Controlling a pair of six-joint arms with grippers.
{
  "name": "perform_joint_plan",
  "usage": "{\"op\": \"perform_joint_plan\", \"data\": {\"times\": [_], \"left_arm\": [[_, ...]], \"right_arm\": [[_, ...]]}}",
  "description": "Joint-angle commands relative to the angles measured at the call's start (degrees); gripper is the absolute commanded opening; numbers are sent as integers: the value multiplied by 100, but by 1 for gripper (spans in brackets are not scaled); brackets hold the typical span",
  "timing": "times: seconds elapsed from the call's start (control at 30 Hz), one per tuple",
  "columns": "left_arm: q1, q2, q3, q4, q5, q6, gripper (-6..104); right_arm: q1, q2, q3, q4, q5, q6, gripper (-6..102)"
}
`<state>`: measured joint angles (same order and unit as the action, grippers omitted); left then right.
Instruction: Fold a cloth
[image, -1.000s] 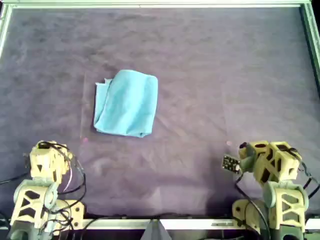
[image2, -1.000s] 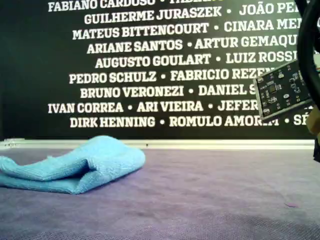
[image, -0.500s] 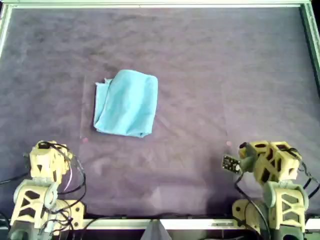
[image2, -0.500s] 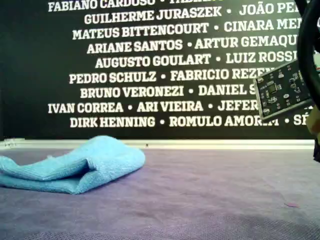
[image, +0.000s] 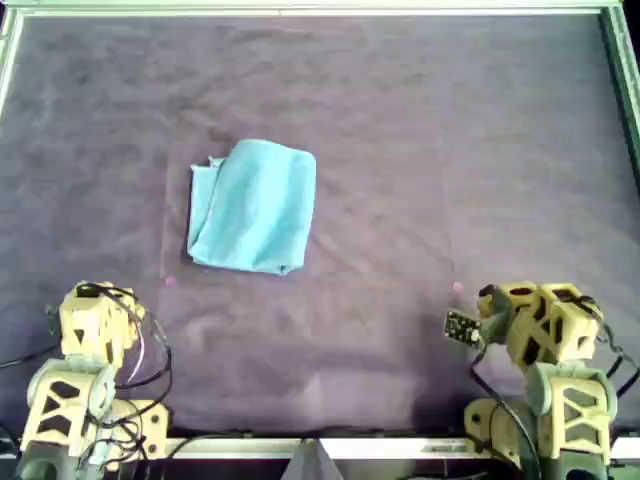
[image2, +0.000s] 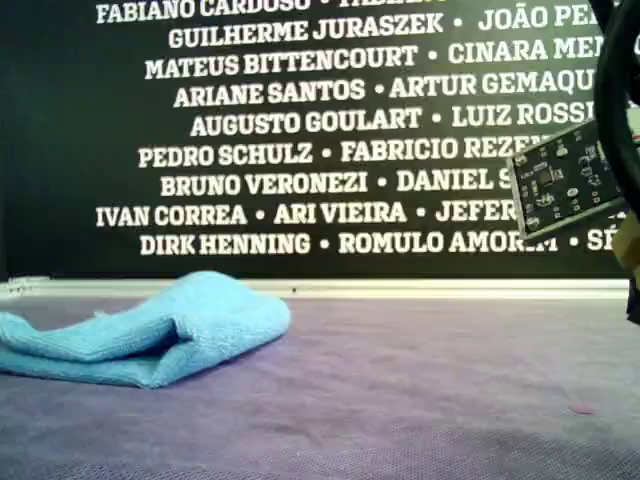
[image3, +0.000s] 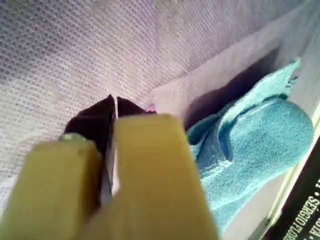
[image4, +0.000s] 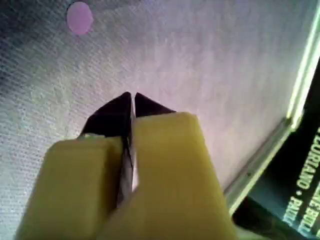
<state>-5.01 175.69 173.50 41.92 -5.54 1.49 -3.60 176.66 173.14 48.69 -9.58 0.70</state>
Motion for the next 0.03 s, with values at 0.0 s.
{"op": "perform_joint_plan", "data": {"times": [0.0], "left_arm": [[79, 97, -88, 9, 18, -35, -1]], "right_arm": [[-26, 246, 79, 53, 26, 18, 2]]}}
